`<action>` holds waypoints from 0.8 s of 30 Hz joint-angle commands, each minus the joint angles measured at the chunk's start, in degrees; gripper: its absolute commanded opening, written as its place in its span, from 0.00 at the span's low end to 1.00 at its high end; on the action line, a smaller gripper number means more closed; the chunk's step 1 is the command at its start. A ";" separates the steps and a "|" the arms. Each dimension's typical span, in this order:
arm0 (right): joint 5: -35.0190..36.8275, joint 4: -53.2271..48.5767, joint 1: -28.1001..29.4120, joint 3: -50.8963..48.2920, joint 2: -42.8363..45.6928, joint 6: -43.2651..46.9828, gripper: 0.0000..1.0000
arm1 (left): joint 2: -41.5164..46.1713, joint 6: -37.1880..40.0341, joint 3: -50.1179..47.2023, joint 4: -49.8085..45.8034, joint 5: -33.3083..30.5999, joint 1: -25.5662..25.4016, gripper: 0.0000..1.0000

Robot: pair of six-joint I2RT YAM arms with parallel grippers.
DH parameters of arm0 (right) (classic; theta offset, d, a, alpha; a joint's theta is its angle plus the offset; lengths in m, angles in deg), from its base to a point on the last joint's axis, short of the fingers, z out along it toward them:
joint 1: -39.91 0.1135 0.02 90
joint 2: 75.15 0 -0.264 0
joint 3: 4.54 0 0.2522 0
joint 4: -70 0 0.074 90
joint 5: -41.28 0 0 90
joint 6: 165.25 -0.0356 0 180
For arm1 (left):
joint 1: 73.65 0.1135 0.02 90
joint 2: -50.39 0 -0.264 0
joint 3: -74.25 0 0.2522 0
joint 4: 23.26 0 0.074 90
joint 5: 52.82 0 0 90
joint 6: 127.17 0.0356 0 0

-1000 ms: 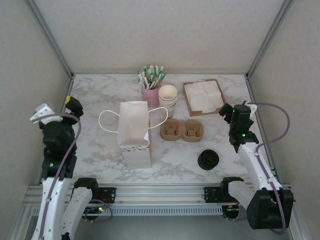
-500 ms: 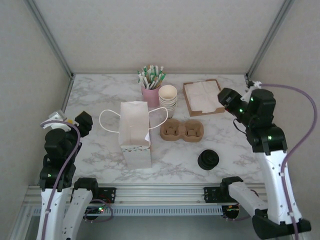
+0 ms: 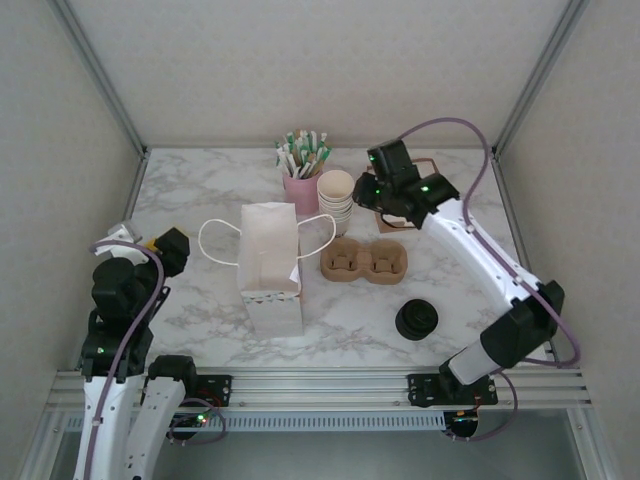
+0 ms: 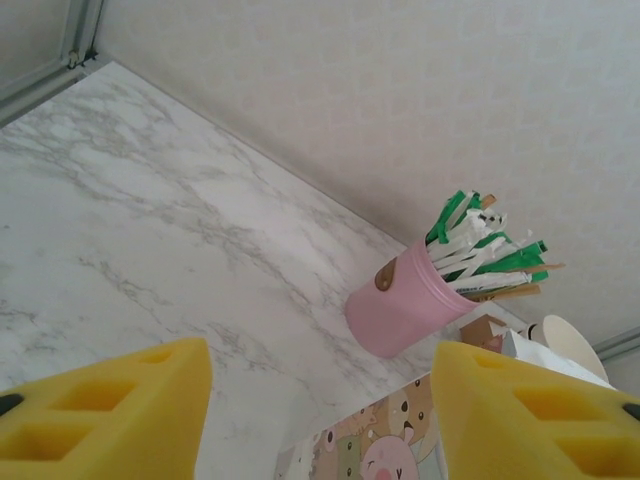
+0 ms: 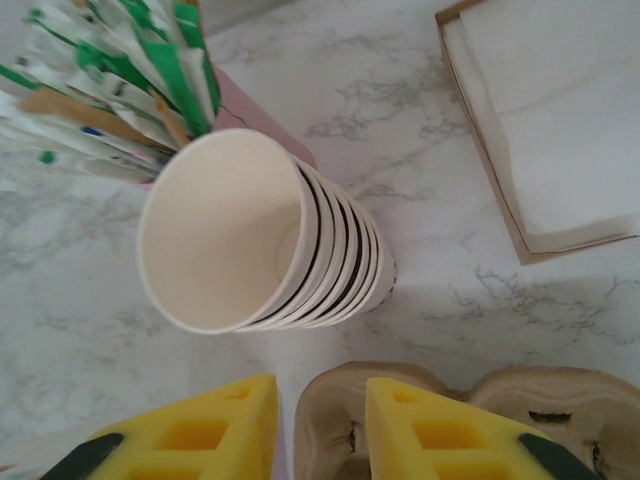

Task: Pack the takeout coffee

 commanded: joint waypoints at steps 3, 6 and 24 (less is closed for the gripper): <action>5.68 2.52 0.54 1.97 -3.84 -2.94 0.28 | -0.09 -1.74 -0.75 -0.76 0.60 -0.77 0.58; 5.11 3.97 0.61 3.01 -5.89 -3.25 0.28 | -0.45 -2.61 -1.06 -1.33 0.44 -0.80 0.58; 7.10 8.33 1.41 3.95 -8.74 -5.41 0.26 | -1.60 -2.30 -0.79 -1.55 1.84 -0.95 0.60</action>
